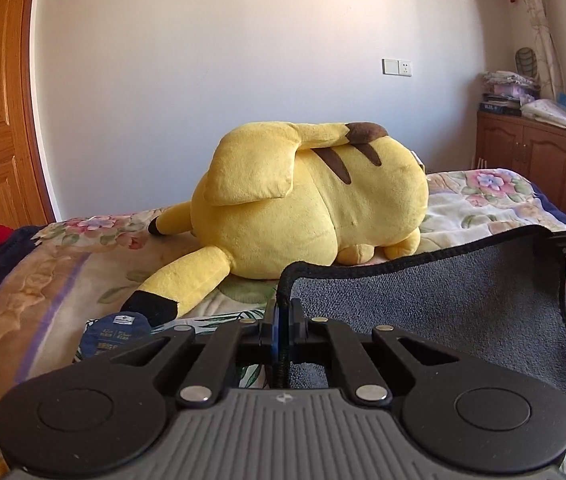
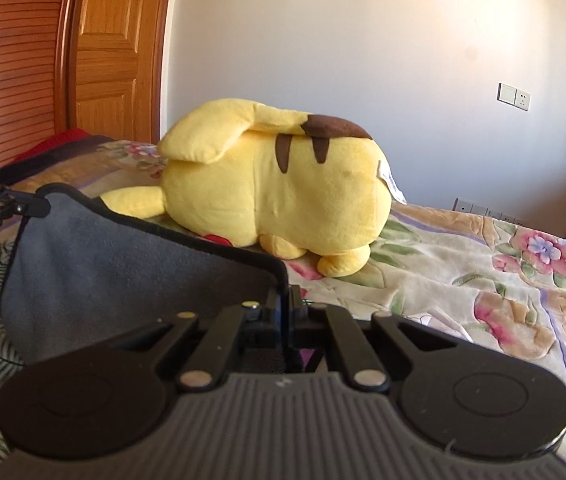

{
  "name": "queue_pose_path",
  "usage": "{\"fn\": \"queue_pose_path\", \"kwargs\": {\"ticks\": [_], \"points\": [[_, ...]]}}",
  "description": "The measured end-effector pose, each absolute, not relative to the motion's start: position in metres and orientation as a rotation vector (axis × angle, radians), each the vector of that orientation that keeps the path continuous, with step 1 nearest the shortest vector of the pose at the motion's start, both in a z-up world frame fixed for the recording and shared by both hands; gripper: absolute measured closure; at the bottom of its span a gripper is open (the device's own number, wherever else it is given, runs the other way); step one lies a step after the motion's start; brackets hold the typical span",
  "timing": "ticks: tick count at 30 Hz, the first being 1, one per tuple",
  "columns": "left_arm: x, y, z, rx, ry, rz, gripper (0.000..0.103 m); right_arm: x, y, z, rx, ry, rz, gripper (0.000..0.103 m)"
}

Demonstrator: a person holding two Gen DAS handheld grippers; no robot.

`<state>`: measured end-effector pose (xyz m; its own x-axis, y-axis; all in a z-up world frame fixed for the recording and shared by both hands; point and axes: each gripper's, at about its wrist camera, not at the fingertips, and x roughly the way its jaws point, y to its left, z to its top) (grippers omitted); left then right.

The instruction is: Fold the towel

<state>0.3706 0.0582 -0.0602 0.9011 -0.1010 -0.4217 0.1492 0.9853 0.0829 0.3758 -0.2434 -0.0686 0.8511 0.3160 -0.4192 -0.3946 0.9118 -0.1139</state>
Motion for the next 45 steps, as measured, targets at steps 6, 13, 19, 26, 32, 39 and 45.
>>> {"fn": "queue_pose_path", "kwargs": {"ticks": [6,13,19,26,32,39,45], "points": [[0.39,0.054,-0.078,0.132,0.439,-0.108,0.103,0.392,-0.242,-0.085,-0.203,0.418,0.373,0.099],[0.413,0.048,-0.106,0.148,0.488,-0.106,0.103,0.408,-0.241,-0.11,-0.208,0.47,0.38,0.099],[0.421,0.042,-0.126,0.169,0.541,-0.085,0.103,0.416,-0.241,-0.13,-0.22,0.518,0.374,0.093],[0.414,0.042,-0.127,0.181,0.539,-0.064,0.065,0.412,-0.243,-0.133,-0.209,0.519,0.365,0.049],[0.396,0.038,-0.116,0.176,0.562,-0.09,0.058,0.394,-0.246,-0.12,-0.165,0.535,0.382,0.049],[0.359,0.03,-0.084,0.182,0.584,-0.113,0.058,0.365,-0.245,-0.087,-0.129,0.528,0.394,0.049],[0.324,0.024,-0.057,0.178,0.592,-0.123,0.058,0.329,-0.245,-0.055,-0.137,0.511,0.417,0.049]]}}
